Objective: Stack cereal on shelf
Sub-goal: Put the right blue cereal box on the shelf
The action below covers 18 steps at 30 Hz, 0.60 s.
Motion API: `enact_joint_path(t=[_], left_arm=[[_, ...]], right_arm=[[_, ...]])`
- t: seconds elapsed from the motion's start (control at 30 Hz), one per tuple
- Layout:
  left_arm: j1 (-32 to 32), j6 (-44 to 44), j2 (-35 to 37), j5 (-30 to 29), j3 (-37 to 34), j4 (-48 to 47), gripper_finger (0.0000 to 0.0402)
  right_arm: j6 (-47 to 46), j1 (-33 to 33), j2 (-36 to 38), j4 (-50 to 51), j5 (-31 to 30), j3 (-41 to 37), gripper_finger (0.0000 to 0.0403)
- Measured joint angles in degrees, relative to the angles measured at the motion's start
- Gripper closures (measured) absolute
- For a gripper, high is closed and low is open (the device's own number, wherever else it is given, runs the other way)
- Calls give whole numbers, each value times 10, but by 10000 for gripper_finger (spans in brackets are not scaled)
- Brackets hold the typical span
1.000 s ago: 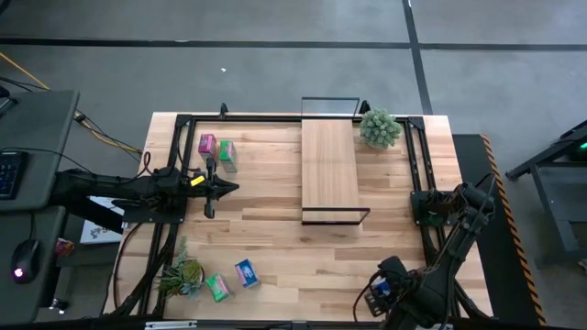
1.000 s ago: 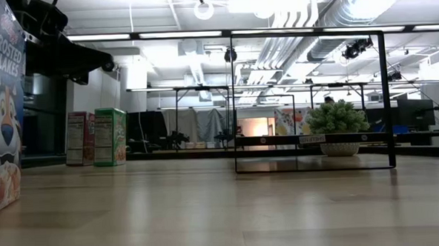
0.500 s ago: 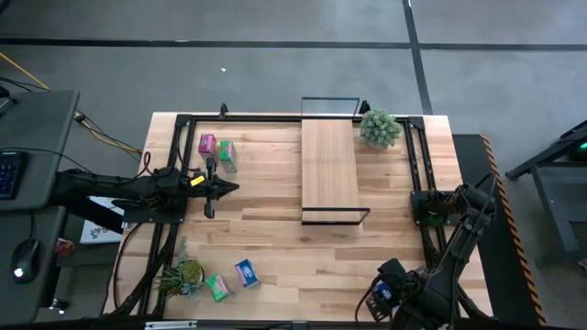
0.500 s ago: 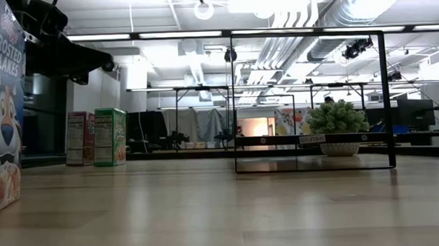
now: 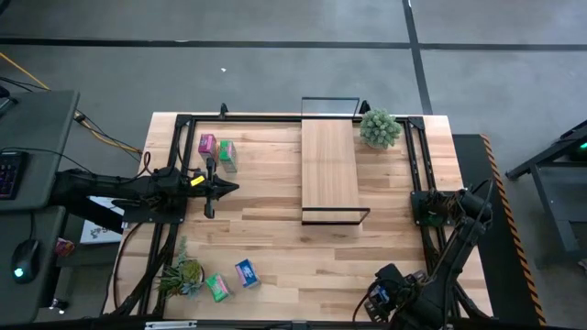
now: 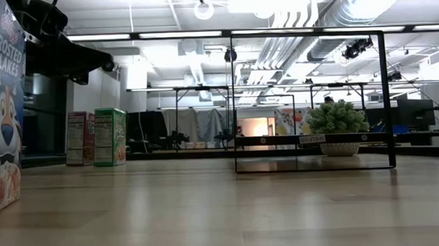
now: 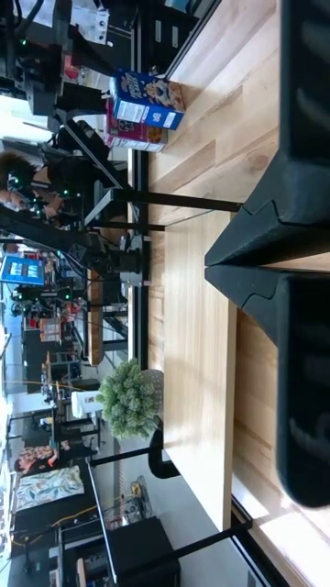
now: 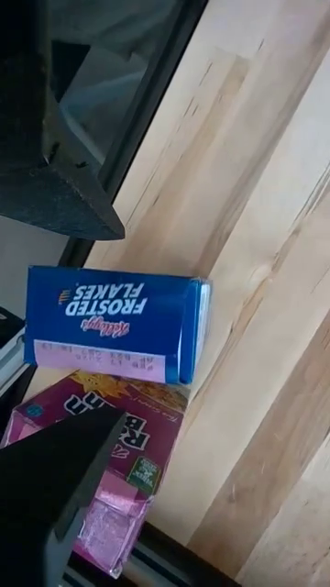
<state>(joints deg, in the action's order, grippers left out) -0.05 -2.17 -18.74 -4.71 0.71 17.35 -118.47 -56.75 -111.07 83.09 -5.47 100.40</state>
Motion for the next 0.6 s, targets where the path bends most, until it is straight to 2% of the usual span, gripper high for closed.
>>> enact_joint_path(t=[0.43,0.6], left_arm=[[0,0,0,0,0,0,401],[0,0,0,0,0,0,401]], right_arm=[[-11,0,-13,-6,1,0,96],[14,1,-35,-6,38,0,96]])
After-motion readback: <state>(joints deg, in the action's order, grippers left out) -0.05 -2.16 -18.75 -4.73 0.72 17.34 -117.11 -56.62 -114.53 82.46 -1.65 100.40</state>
